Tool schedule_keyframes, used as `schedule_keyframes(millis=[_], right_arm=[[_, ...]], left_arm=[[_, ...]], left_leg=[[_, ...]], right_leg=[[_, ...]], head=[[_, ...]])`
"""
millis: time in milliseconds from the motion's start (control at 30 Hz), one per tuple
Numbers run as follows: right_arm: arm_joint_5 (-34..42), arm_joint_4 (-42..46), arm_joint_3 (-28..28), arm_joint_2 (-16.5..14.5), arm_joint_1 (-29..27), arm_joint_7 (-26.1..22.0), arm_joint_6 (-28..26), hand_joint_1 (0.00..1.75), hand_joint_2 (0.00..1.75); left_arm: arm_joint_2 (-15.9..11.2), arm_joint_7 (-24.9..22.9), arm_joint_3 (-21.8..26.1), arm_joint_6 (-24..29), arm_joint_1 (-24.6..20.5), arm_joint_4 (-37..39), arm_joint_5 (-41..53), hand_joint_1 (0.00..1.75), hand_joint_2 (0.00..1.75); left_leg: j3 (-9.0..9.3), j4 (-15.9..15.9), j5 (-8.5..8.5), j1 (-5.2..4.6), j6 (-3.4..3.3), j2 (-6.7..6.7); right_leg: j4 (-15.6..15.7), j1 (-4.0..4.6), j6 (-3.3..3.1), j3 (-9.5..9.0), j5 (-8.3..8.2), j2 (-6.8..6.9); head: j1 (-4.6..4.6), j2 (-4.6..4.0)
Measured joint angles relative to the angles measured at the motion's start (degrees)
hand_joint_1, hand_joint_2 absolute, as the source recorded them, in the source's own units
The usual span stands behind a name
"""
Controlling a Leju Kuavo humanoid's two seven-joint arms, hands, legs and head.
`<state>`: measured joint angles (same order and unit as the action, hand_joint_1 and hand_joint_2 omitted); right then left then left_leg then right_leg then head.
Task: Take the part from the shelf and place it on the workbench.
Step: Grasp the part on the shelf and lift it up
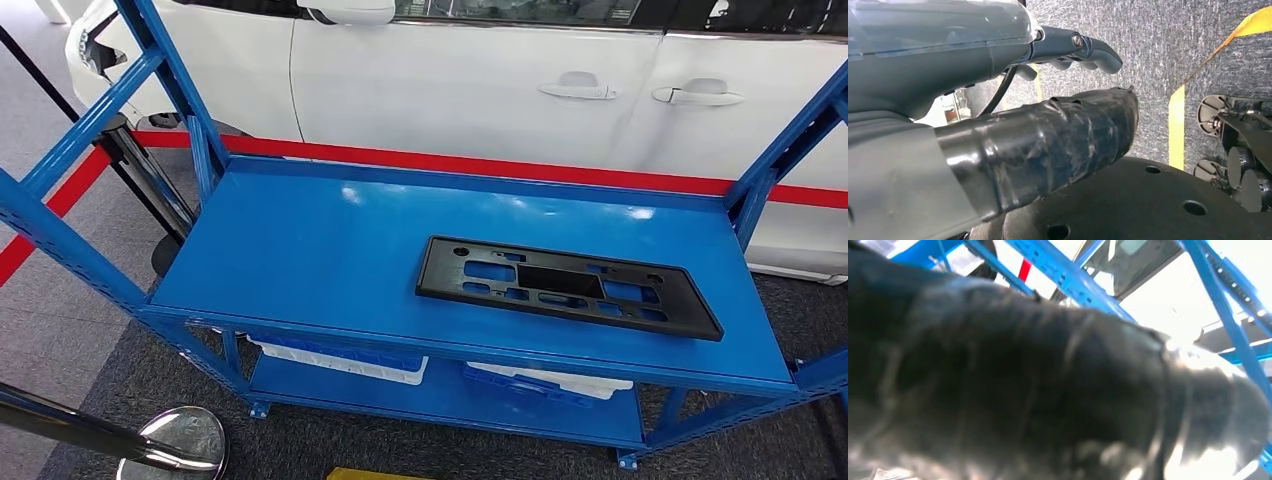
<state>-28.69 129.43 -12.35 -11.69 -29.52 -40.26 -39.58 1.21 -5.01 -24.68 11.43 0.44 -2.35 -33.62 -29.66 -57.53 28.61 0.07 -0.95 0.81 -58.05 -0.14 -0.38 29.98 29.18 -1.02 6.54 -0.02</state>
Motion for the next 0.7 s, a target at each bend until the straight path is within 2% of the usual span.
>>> schedule_keyframes(millis=[133, 300, 467, 700], right_arm=[[-0.18, -1.26, 2.16, 2.02, -0.55, 0.02, -0.01, 0.00, 0.00], [-0.23, -6.94, 7.75, 7.01, 0.29, 0.42, 0.00, 0.00, 0.00], [0.65, -12.30, 14.47, 11.63, 3.99, 0.73, 0.00, 0.00, 0.00], [-1.03, -18.64, 23.32, 17.33, 11.05, 6.36, 0.03, 0.00, 0.00]], left_arm=[[-0.01, -0.18, -0.55, -0.36, 0.00, -0.09, -0.03, 0.00, 0.00], [-0.15, -0.74, -1.53, -1.15, -0.02, -0.50, -0.15, 0.00, 0.00], [-0.62, -1.36, -2.60, -1.91, -0.01, -0.99, -0.01, 0.00, 0.00], [-0.98, -3.42, -3.93, -3.07, -0.03, -1.70, 0.16, 0.00, 0.00]], left_leg=[[-0.02, 0.00, 0.00, 0.01, 0.00, 0.00], [-0.05, 0.00, 0.00, 0.01, 0.00, -0.01], [0.03, 0.00, -0.01, 0.01, -0.01, -0.01], [0.04, -0.01, -0.03, 0.02, -0.01, -0.01]], right_leg=[[0.00, -0.01, 0.00, -0.03, 0.00, 0.00], [-0.01, -0.01, 0.00, -0.09, 0.00, -0.01], [-0.01, -0.01, 0.00, -0.10, -0.01, -0.01], [-0.03, -0.01, 0.00, -0.08, -0.01, 0.00]], head=[[0.00, 0.00], [0.00, 0.00], [0.00, 0.00], [0.00, 0.00]])
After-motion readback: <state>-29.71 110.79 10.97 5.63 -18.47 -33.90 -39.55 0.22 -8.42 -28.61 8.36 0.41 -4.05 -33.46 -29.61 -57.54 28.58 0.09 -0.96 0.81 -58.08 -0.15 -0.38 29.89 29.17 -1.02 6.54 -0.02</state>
